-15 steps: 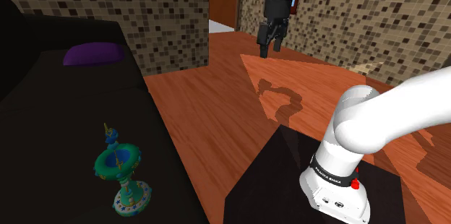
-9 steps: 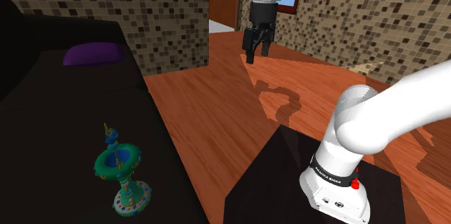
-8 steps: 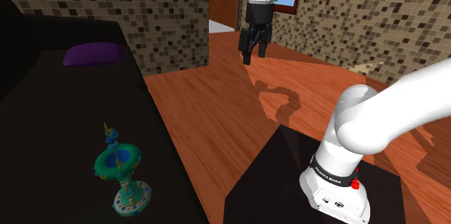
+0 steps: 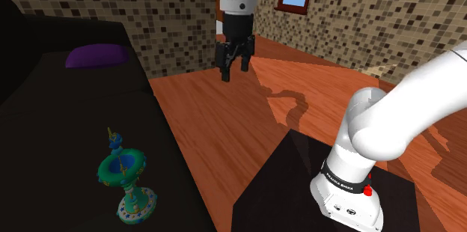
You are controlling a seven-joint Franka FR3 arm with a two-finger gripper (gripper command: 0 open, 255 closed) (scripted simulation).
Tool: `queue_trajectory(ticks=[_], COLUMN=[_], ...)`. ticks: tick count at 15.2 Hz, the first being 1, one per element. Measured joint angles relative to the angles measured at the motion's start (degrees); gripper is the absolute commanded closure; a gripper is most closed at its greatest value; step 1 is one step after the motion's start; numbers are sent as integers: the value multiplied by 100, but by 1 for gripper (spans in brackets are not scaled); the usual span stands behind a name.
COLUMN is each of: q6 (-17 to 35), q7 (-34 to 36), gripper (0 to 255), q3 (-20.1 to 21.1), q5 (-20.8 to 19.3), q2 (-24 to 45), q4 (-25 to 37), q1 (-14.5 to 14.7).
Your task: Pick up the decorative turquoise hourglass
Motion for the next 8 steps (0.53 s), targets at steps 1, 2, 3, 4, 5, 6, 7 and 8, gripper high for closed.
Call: queue_trajectory(ticks=[1,2,3,4,5,6,7,8], q6=[92,159,242,286,347,383,467,504], q7=[105,162,259,361,430,524,616,723], gripper=[0,0,0,0,0,0,0,0], q3=[113,183,285,387,463,556,649,748], q5=[46,65,98,117,131,131,139,139], q2=[154,288,435,609,729,917,1061,1221], q4=[71,144,217,357,424,586,650,782], q1=[42,64,101,132,158,181,212,243])
